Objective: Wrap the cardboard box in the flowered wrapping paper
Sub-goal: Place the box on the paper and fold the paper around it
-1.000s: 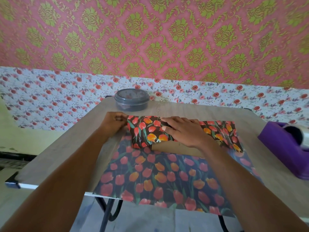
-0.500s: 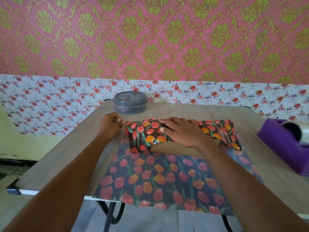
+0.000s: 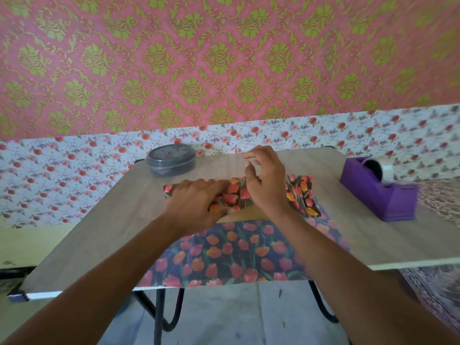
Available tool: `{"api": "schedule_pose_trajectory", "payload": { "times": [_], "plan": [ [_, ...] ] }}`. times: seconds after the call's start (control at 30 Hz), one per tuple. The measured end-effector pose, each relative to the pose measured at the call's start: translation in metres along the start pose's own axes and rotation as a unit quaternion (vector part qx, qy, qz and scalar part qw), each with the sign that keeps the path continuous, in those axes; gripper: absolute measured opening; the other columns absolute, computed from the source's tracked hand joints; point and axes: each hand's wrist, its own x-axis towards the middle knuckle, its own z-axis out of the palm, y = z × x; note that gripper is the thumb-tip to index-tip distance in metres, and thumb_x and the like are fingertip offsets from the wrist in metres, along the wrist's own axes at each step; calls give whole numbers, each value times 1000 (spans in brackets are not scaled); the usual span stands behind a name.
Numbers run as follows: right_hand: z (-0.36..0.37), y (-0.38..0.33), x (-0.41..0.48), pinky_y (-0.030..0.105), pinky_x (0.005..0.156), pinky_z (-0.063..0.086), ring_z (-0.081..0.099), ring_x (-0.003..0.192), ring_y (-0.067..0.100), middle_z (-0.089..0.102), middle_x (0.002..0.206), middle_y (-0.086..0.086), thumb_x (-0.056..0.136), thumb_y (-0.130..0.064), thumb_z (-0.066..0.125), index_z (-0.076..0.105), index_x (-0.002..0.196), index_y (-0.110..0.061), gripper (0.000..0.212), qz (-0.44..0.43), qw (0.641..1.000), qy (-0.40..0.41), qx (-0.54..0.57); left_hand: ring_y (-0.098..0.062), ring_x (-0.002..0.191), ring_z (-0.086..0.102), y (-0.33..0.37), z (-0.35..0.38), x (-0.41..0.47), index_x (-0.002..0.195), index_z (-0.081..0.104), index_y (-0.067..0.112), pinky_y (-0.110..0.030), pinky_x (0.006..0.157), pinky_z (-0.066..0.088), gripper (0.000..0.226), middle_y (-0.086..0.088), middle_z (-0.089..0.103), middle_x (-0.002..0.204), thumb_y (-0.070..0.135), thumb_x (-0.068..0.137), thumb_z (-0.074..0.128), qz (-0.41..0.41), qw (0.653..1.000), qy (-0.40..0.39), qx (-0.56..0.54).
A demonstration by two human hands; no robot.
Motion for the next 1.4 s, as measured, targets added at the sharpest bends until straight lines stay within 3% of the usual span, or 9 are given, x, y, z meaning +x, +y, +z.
{"api": "schedule_pose_trajectory", "payload": {
  "times": [0.17,0.3,0.43,0.57,0.67,0.8,0.9,1.13,1.4],
  "plan": [
    [-29,-5,-32,37,70,49,56,81,26,57,87,10,86,-3,55,63,84,-2,8,-65,997,-3,-33,-26,104,64,13,1,11,129,60,27,-38,83,48,42,3,64,116,52,97,50,8,995,-17,96],
    [-44,-1,-71,35,53,44,45,65,15,50,75,0,77,-15,55,56,72,-11,6,-80,985,-115,-100,-24,102,64,9,1,13,122,65,24,-39,83,53,36,2,62,117,43,102,43,11,998,-24,62],
    [-44,13,-95,30,69,50,59,86,19,62,103,5,82,-28,64,66,95,-11,22,-53,945,-215,-240,-24,101,65,2,3,7,116,69,17,-38,84,54,33,0,65,122,33,100,44,8,999,-12,35],
    [-39,11,-92,37,77,58,66,97,27,68,110,6,87,-26,68,65,120,-11,37,6,935,-204,-289,-23,86,63,1,3,0,98,65,17,-32,69,48,37,0,66,100,47,93,44,-2,999,-15,41],
    [-42,9,-92,39,74,60,66,92,29,67,105,12,80,-17,75,66,114,-7,37,11,940,-135,-312,-28,79,63,1,4,-5,95,66,11,-33,65,47,44,-6,65,92,53,86,54,16,998,-5,57],
    [-47,11,-90,41,78,46,50,98,32,53,114,20,66,-6,79,59,122,-7,60,58,930,-17,-363,-37,73,66,8,12,-14,89,68,-1,-43,53,56,18,-19,67,89,12,81,78,47,994,53,82],
    [-46,8,-90,46,83,40,48,115,36,48,138,20,67,-8,78,58,130,-16,66,85,925,-34,-368,-37,80,72,11,18,-22,92,73,-2,-42,60,61,27,-21,72,97,-8,68,82,95,984,109,105],
    [-49,4,-89,46,88,35,40,127,40,38,148,22,73,-3,75,47,138,-22,74,102,936,71,-330,-39,93,73,15,23,-32,99,73,-5,-44,71,62,33,-25,71,114,-8,68,85,119,977,132,117],
    [-58,5,-86,43,87,27,38,129,30,49,137,4,69,-5,76,70,91,-23,29,174,926,14,-334,-41,107,69,16,27,-38,96,71,-6,-50,79,62,19,-25,68,121,-4,79,79,101,976,131,142]
  ]
}}
